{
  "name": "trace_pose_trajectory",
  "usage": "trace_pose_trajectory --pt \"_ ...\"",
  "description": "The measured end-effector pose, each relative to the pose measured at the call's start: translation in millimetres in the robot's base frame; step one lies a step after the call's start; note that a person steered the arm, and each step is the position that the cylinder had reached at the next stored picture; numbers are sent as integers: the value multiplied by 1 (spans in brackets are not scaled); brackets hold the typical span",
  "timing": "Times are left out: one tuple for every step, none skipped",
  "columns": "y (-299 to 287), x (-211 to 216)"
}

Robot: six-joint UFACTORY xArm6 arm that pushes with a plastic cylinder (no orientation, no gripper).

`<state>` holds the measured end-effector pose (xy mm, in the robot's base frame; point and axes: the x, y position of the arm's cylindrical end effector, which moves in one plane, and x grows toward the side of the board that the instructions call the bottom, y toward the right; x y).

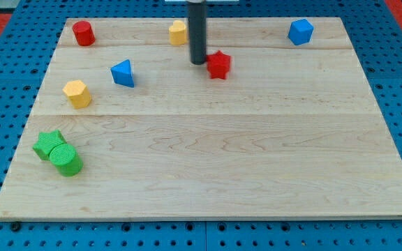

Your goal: Move the red star towards center right

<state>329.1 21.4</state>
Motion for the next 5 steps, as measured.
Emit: trace_pose_trajectory --pt "86 34" --pt "112 43" --pt "81 1" --pt "158 20" --pt "182 32"
